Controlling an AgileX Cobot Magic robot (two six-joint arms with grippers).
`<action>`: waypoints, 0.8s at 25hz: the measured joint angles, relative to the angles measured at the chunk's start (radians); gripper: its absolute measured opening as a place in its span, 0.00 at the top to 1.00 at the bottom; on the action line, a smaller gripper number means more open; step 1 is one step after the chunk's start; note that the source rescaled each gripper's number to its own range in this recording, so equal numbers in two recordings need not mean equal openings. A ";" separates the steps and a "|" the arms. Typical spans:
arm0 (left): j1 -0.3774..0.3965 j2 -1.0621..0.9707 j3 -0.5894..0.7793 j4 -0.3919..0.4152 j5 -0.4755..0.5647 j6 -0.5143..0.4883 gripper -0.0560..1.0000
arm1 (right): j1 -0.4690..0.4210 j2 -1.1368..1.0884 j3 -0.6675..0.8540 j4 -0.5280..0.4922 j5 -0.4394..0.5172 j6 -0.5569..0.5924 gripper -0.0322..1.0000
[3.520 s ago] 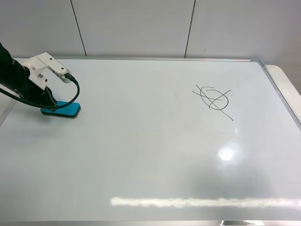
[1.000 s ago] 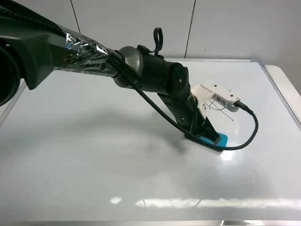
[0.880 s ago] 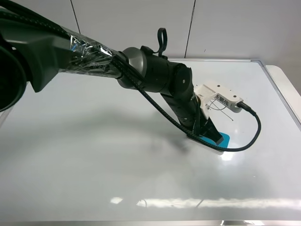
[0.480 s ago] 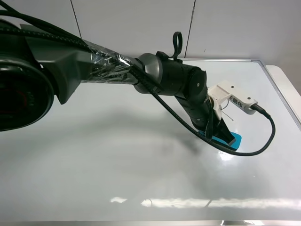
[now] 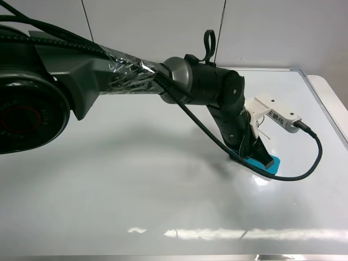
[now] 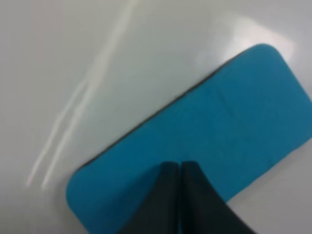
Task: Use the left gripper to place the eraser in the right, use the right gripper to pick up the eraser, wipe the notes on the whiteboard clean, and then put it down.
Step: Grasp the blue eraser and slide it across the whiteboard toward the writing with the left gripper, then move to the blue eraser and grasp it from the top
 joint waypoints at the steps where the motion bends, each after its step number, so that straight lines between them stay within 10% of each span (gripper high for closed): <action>1: 0.000 0.000 -0.005 0.000 0.017 0.000 0.94 | 0.000 0.000 0.000 0.000 0.000 0.000 0.00; 5: -0.004 -0.018 -0.014 0.041 0.073 -0.001 0.75 | 0.000 0.000 0.000 0.000 0.000 0.000 0.00; 11: 0.013 -0.080 -0.037 0.074 0.083 -0.027 0.08 | 0.000 0.000 0.000 0.000 0.000 0.000 0.00; 20: 0.073 -0.185 -0.043 0.101 0.124 -0.044 0.01 | 0.000 0.000 0.000 0.000 0.000 0.000 0.00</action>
